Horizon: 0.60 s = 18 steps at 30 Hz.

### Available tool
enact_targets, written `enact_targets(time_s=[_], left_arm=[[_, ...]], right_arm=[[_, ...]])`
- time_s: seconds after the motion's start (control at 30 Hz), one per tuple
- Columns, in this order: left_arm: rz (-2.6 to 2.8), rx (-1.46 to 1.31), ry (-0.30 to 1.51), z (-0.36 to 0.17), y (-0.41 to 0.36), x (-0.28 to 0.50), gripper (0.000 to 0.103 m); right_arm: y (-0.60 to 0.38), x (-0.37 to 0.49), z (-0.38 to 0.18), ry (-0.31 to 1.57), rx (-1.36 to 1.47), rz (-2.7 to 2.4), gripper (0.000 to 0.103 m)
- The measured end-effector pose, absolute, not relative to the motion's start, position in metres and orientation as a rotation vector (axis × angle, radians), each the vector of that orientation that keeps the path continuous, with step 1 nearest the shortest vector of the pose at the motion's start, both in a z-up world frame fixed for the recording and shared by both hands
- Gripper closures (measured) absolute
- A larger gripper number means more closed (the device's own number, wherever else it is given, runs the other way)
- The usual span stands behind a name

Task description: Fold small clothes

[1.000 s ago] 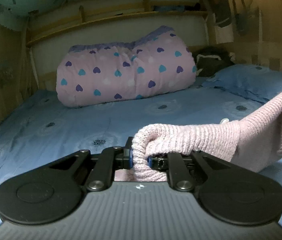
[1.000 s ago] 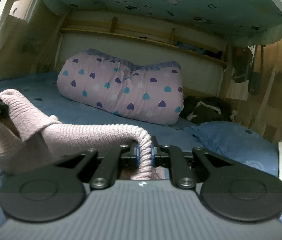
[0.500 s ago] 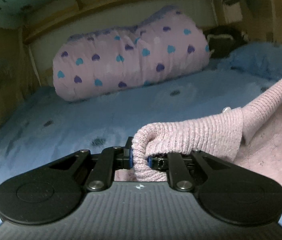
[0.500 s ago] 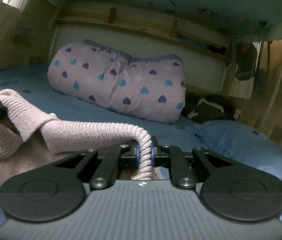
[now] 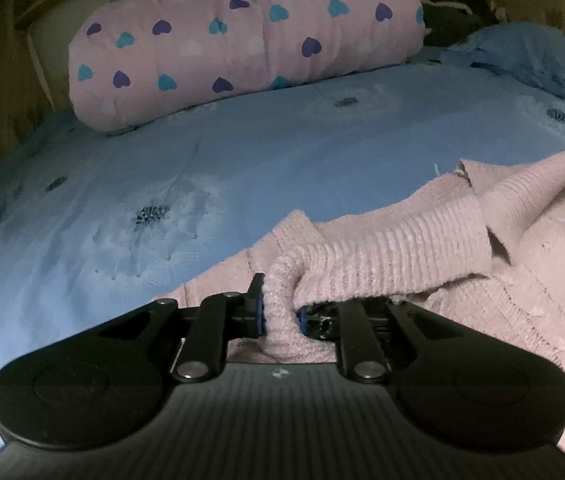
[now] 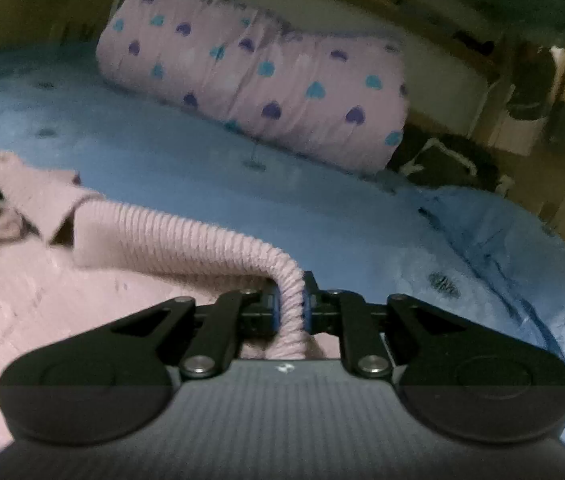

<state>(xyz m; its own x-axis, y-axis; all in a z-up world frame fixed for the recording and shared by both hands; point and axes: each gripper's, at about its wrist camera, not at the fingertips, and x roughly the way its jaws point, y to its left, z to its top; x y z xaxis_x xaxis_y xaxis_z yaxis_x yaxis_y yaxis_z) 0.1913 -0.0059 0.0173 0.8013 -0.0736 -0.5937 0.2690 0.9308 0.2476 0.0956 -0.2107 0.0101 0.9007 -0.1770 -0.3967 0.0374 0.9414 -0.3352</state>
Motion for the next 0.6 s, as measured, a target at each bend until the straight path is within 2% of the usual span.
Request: enact_targets(time_s=[0.03,0.1,0.17,0.27,0.33,0.43,0.6], left_arm=[[-0.186,0.337,0.621,0.019,-0.006,0.190,0.080],[-0.177,0.353,0.622,0.024,-0.007,0.189,0.070],[-0.167,0.374,0.613,0.031,-0.006,0.184,0.049],[-0.187,0.400,0.594,0.047,-0.006,0.172,0.038],[-0.207,0.403,0.593,0.058,-0.004,0.164,0.037],[-0.216,0.376,0.604,0.073,0.001,0.153,0.028],[-0.211,0.343,0.607,0.088,0.012,0.129,0.027]], right_arm=[[-0.212,0.097,0.007,0.441,-0.327,-0.117,0.085],[-0.216,0.102,0.006,0.437,-0.328,-0.138,0.071],[-0.220,0.103,0.011,0.429,-0.312,-0.168,0.054],[-0.229,0.101,0.024,0.425,-0.252,-0.171,0.051],[-0.234,0.098,0.032,0.427,-0.210,-0.153,0.051],[-0.238,0.092,0.042,0.425,-0.191,-0.136,0.051],[-0.252,0.090,0.051,0.480,-0.105,-0.091,0.051]])
